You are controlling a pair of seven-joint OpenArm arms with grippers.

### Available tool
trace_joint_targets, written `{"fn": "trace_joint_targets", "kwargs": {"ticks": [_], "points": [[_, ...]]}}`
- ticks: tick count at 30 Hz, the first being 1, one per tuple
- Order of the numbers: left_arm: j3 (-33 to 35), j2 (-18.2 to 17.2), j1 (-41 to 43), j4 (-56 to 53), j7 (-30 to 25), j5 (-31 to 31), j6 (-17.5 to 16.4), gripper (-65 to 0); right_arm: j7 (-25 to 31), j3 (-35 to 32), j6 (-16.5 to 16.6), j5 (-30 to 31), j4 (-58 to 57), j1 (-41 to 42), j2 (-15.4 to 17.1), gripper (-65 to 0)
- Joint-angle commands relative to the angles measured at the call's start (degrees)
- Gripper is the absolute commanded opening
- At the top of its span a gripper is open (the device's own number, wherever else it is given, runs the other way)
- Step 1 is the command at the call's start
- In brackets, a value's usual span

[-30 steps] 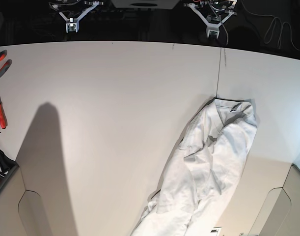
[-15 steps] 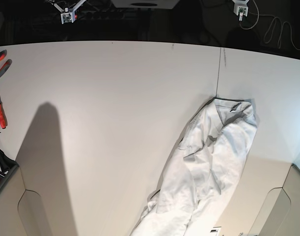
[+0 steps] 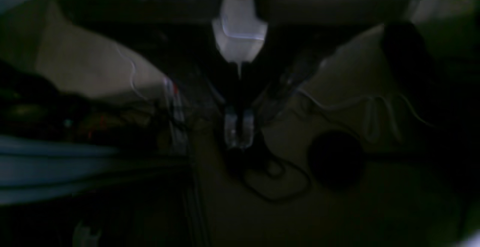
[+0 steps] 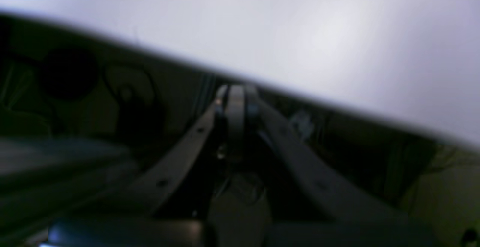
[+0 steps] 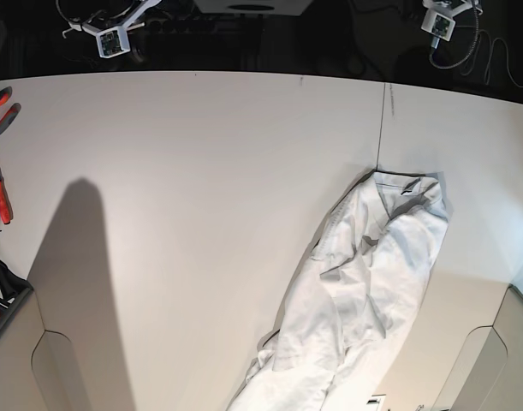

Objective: Layout the t-shirt on the table in an organized manner, then fold the t-shirt properly
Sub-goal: 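Lower both grippers toward the crumpled white t-shirt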

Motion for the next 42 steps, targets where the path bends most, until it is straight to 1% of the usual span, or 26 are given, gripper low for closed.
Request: {"fn": "trace_joint_targets", "kwargs": {"ticks": [1, 5, 8, 11, 14, 17, 21, 23, 24, 26, 27, 28, 30, 31, 32, 33, 34, 37, 40, 42], "points": [[-1.05, -0.35, 0.90, 2.62, -0.92, -0.26, -0.02, -65.0, 1.31, 0.15, -0.04, -0.22, 2.21, -0.44, 0.46, -65.0], [-4.44, -0.35, -0.24, 8.09, -0.98, -0.28, -0.02, -65.0, 1.42, 0.15, -0.02, -0.37, 6.93, 0.15, 0.44, -65.0], [-6.08, -0.48, -3.56, 9.33, -0.98, -0.28, -0.02, -65.0, 1.44, -0.13, -0.04, -0.37, 9.05, 2.43, 0.22, -65.0], [-6.34, -1.18, -7.69, 9.33, -0.94, -0.20, -0.02, -65.0, 1.44, -0.13, -0.02, -0.37, 9.68, 5.79, -1.60, -65.0], [-6.32, -1.16, -11.69, 9.31, -0.50, 0.15, -0.04, -65.0, 1.44, -0.35, 0.00, -0.33, 9.66, 10.01, -4.72, -65.0], [-6.32, -1.27, -16.63, 9.31, 1.27, 0.13, -0.15, -65.0, 1.27, -1.79, 0.28, -0.33, 9.55, 15.43, -8.52, -65.0], [-6.29, -3.72, -23.98, 8.35, 2.01, 0.13, -2.93, -65.0, 0.74, -5.22, 0.61, -0.37, 8.52, 22.73, -14.19, -65.0], [-6.29, -5.38, -27.58, 6.56, 2.01, 0.11, -3.28, -65.0, -0.72, -7.30, 0.61, -0.39, 7.10, 26.32, -17.18, -65.0], [-6.29, -6.19, -29.35, 5.29, 2.01, 0.09, -3.23, -61.5, -1.79, -8.22, 0.61, -0.59, 6.05, 27.96, -18.69, -65.0], [-6.29, -7.87, -32.87, 1.90, 1.99, -0.83, -3.21, -48.9, -2.64, -9.81, 0.61, -2.10, 2.56, 31.32, -21.70, -65.0], [-6.29, -8.61, -34.71, -0.17, 1.99, -1.51, -3.21, -44.9, -2.60, -10.49, 0.63, -3.04, 0.09, 33.03, -23.17, -65.0], [-6.29, -9.22, -36.68, -2.51, 1.99, -2.51, -3.19, -43.2, -2.60, -11.02, 0.63, -3.98, -2.82, 34.84, -24.57, -60.6], [-6.19, -10.05, -40.79, -7.48, 2.01, -4.44, -3.26, -43.0, -2.56, -11.63, 0.63, -5.40, -9.68, 38.80, -27.26, -49.3], [-6.01, -10.27, -42.86, -10.14, 2.01, -5.35, -3.28, -43.0, -2.56, -11.80, 0.63, -5.99, -13.55, 40.89, -28.52, -44.5], [-5.53, -10.40, -44.94, -12.85, 2.01, -6.16, -3.63, -43.0, -2.54, -11.80, 0.66, -6.54, -17.64, 43.12, -29.66, -41.2], [-4.79, -10.43, -46.95, -15.61, 2.01, -6.47, -3.91, -43.0, -2.49, -11.96, 0.74, -6.82, -21.79, 45.48, -30.14, -39.8], [-3.72, -10.43, -48.78, -18.40, 2.01, -6.58, -3.89, -43.0, -2.36, -12.85, 2.38, -6.84, -25.70, 47.80, -30.14, -39.6], [0.42, -10.34, -53.75, -27.30, 1.99, -6.54, -3.87, -43.0, -2.34, -14.95, 3.58, -8.48, -35.87, 53.48, -30.14, -39.6], [3.80, -10.29, -58.16, -35.26, 1.53, -6.58, -3.85, -43.0, -2.32, -16.92, 5.20, -8.79, -41.55, 57.16, -30.14, -39.6], [4.35, -10.14, -60.52, -39.06, 0.63, -6.71, -3.85, -43.0, -2.34, -18.01, 5.20, -9.25, -42.77, 58.64, -30.14, -39.7]]}}
